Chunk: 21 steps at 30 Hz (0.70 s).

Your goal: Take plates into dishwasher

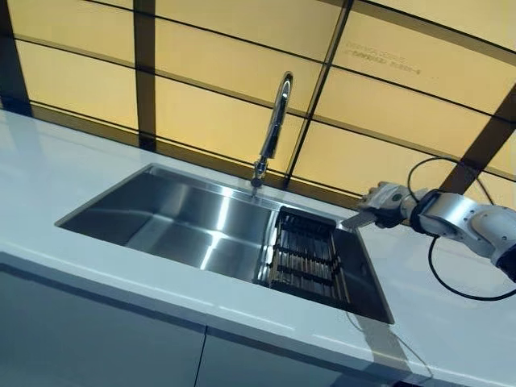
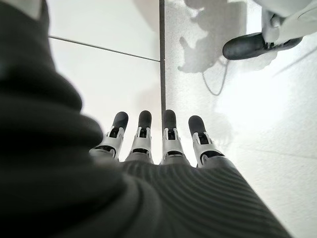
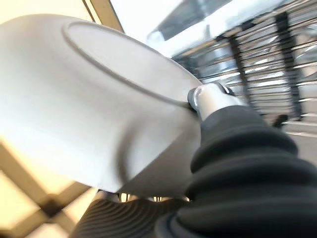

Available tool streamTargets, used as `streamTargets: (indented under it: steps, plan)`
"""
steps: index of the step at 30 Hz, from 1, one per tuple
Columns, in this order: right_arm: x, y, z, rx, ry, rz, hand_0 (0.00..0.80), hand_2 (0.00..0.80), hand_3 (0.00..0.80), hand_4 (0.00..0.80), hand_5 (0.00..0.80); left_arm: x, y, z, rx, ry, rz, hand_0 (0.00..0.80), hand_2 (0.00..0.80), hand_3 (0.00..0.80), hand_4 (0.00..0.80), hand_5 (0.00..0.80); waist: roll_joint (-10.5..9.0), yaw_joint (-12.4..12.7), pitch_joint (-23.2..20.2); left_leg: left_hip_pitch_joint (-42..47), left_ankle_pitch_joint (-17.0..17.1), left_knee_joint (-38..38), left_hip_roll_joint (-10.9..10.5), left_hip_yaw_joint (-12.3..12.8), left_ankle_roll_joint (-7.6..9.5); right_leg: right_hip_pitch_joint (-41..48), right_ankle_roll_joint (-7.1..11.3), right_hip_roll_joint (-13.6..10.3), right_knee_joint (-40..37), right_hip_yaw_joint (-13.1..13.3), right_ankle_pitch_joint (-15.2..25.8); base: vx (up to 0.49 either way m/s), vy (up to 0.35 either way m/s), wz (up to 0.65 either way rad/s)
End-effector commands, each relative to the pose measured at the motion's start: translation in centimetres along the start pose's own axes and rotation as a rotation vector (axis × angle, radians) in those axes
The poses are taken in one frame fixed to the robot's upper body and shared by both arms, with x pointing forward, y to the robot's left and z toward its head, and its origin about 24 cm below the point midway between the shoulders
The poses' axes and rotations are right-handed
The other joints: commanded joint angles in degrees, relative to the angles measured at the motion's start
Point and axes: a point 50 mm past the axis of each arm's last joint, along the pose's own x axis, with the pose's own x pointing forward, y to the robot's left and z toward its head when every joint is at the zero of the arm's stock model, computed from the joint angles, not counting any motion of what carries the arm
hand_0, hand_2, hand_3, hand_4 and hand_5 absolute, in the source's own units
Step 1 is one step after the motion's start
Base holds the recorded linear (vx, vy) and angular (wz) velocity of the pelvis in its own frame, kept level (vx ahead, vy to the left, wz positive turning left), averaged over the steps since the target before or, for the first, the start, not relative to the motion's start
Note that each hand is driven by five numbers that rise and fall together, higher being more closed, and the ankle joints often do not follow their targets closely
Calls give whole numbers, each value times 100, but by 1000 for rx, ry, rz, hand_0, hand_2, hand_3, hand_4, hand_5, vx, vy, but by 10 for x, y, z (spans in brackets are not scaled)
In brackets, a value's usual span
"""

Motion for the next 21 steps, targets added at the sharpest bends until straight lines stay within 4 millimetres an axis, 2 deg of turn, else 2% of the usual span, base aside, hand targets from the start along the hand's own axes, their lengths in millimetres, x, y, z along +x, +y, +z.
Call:
streamTargets:
  steps: [1,4,7,11,13,16,18,21]
  plan:
    - [-32,-31,-66,199,311,-228,800,800,800,800,800,5,10,14,-31,-48,36,0,0,0,0,0,175,-58,99,-399,56,0,-78,-637,267,286,665,-472,487,126,25,-3,133,-21]
    - [-44,-31,-81,377,378,-329,800,800,800,800,800,4,8,10,-10,-34,22,0,0,0,0,0,243,-112,127,-358,22,11,-119,-657,244,152,705,-501,477,135,229,8,128,-8]
    - [-56,-32,-94,609,447,-476,800,800,800,800,800,3,9,4,8,-8,17,0,0,0,0,0,317,-169,175,-267,-15,-29,-128,-615,233,-44,742,-470,486,37,444,13,92,-17]
    - [-64,-33,-96,919,425,-655,800,800,800,800,800,1,13,-4,14,27,30,0,0,0,0,0,362,-176,169,-232,-59,-33,-114,-477,262,-72,728,-529,614,-201,454,-21,20,-29]
    - [-64,-39,-87,1138,329,-770,800,800,800,800,800,0,15,-9,6,38,29,0,0,0,0,0,421,-149,152,-204,-100,-31,-70,-291,278,6,704,-647,769,-434,397,-63,-10,-48]
    - [-60,-40,-67,1360,190,-879,800,800,800,800,800,-1,12,-11,-8,31,23,0,0,0,0,0,543,-78,81,-241,-138,26,40,-21,290,228,633,-852,995,-713,221,-108,-31,-53]
    - [-56,-37,-54,1471,110,-921,800,800,800,800,800,-1,10,-10,-12,23,20,0,0,0,0,0,609,-26,9,-301,-146,45,130,141,298,436,595,-976,1093,-803,108,-108,-64,-36]
    - [-55,-36,-40,1616,13,-976,800,800,800,800,800,0,9,-8,6,10,9,0,0,0,0,0,639,34,-103,-418,-96,22,227,371,294,768,639,-1206,1165,-889,79,-102,-129,-58]
